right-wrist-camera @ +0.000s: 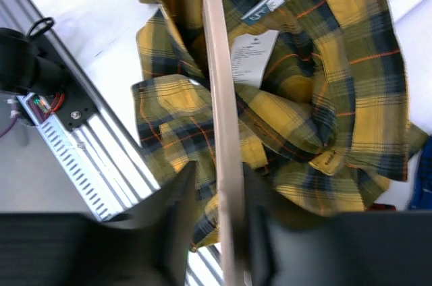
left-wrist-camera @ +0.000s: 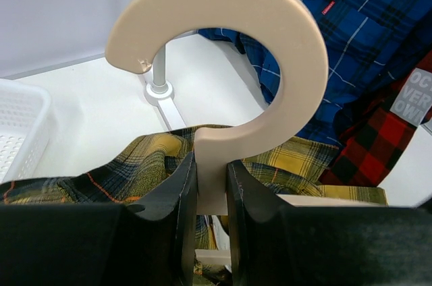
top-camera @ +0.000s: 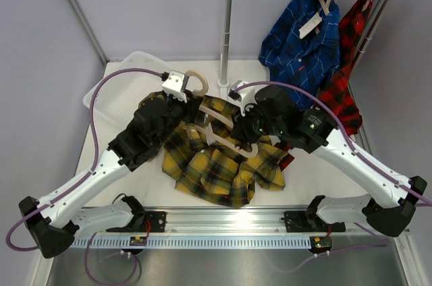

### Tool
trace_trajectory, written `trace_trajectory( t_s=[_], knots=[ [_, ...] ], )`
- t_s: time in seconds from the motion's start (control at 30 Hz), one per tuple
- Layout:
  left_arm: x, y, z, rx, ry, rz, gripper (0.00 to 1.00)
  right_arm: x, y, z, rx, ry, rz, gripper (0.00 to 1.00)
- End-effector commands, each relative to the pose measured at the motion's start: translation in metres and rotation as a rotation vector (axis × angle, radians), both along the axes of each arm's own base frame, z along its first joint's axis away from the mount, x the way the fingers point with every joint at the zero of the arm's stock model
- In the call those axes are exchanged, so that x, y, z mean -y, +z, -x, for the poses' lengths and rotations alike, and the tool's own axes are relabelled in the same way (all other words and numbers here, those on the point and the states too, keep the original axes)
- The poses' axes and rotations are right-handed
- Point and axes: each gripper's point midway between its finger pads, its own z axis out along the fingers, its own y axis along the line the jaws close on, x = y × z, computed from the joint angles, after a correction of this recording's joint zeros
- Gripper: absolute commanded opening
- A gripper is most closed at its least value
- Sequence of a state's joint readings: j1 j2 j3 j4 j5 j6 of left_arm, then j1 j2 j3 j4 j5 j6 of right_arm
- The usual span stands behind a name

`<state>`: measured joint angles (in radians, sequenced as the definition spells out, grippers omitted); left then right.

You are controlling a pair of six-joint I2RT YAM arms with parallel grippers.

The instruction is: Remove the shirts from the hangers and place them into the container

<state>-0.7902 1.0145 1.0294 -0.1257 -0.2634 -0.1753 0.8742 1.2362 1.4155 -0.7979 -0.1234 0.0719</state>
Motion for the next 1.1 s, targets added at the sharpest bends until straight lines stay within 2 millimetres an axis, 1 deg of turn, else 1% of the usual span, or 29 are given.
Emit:
trace_trajectory(
  t_s=[0.0, 0.07, 0.1, 0.13, 0.17, 0.2, 0.23, 0.27, 0.3, 0.33, 0.37, 0.4, 0.43, 0.47, 0.53, 0.57, 0.63, 0.7, 0.73, 0.8, 0.83, 0.9, 0.97, 1.0, 1.07],
  knots=[
    [-0.007, 0.028, -0.001, 0.087, 0.025, 0.055, 0.0, -0.014, 0.023, 0.004, 0.044, 0.088, -0.079, 0.16],
    [-0.009, 0.026, -0.002, 0.082, 0.038, 0.049, 0.0, -0.011, 0.022, 0.005, 0.051, 0.088, -0.079, 0.05],
    [-0.009, 0.026, -0.001, 0.084, 0.037, 0.045, 0.01, -0.008, 0.027, 0.007, 0.063, 0.082, -0.088, 0.0],
    [-0.01, 0.023, -0.001, 0.077, 0.039, 0.034, 0.08, -0.004, 0.026, 0.006, 0.071, 0.072, -0.08, 0.0],
    [-0.011, 0.024, -0.001, 0.075, 0.042, 0.031, 0.19, -0.001, 0.025, 0.008, 0.074, 0.068, -0.074, 0.0],
    [-0.011, 0.024, -0.001, 0.073, 0.042, 0.029, 0.5, 0.006, 0.028, 0.008, 0.089, 0.049, -0.072, 0.0],
    [-0.012, 0.024, 0.0, 0.069, 0.046, 0.03, 0.66, 0.01, 0.027, 0.008, 0.091, 0.036, -0.065, 0.0],
    [-0.017, 0.027, -0.001, 0.07, 0.07, 0.038, 0.77, 0.014, 0.024, 0.01, 0.087, 0.028, -0.055, 0.0],
    [-0.02, 0.027, -0.002, 0.065, 0.09, 0.044, 0.86, 0.021, 0.022, 0.013, 0.085, 0.019, -0.043, 0.0],
    [-0.027, 0.027, -0.005, 0.064, 0.131, 0.038, 0.94, 0.025, 0.02, 0.015, 0.078, 0.012, -0.036, 0.0],
    [-0.03, 0.026, -0.005, 0.062, 0.148, 0.034, 0.97, 0.028, 0.012, 0.017, 0.065, 0.003, -0.021, 0.0],
    [-0.034, 0.026, -0.007, 0.064, 0.166, 0.025, 0.99, 0.034, 0.01, 0.021, 0.061, -0.008, -0.02, 0.0],
    [-0.037, 0.027, -0.008, 0.066, 0.186, 0.021, 0.99, 0.037, 0.007, 0.023, 0.055, -0.012, -0.014, 0.0],
    [-0.039, 0.027, -0.008, 0.066, 0.192, 0.018, 0.99, 0.042, -0.001, 0.025, 0.039, -0.022, -0.002, 0.0],
    [-0.04, 0.029, -0.008, 0.067, 0.197, 0.021, 0.99, 0.052, -0.003, 0.031, 0.035, -0.046, -0.003, 0.0],
    [-0.04, 0.029, -0.009, 0.066, 0.197, 0.024, 0.99, 0.055, -0.009, 0.033, 0.025, -0.053, 0.006, 0.0],
    [-0.032, 0.028, -0.006, 0.064, 0.154, 0.023, 0.99, 0.062, -0.005, 0.035, 0.041, -0.075, -0.008, 0.0],
    [-0.026, 0.027, -0.004, 0.06, 0.119, 0.024, 0.96, 0.066, -0.003, 0.035, 0.048, -0.089, -0.014, 0.0],
    [-0.021, 0.028, -0.001, 0.059, 0.084, 0.029, 0.95, 0.066, -0.001, 0.035, 0.053, -0.091, -0.018, 0.0],
    [-0.017, 0.029, 0.002, 0.049, 0.057, 0.03, 0.94, 0.065, 0.004, 0.033, 0.062, -0.094, -0.024, 0.0],
    [-0.016, 0.034, 0.003, 0.055, 0.05, 0.033, 0.94, 0.064, 0.005, 0.032, 0.064, -0.097, -0.024, 0.0],
    [-0.024, 0.041, 0.004, 0.067, 0.077, 0.034, 0.96, 0.061, 0.007, 0.029, 0.066, -0.093, -0.021, 0.0],
    [-0.032, 0.052, 0.007, 0.102, 0.092, 0.045, 0.99, 0.058, 0.004, 0.026, 0.058, -0.091, -0.006, 0.0],
    [-0.032, 0.058, 0.008, 0.12, 0.083, 0.055, 0.99, 0.056, 0.002, 0.025, 0.056, -0.089, -0.004, 0.0],
    [-0.021, 0.064, 0.018, 0.144, -0.005, 0.059, 0.99, 0.053, -0.001, 0.023, 0.052, -0.086, 0.0, 0.0]
  ],
)
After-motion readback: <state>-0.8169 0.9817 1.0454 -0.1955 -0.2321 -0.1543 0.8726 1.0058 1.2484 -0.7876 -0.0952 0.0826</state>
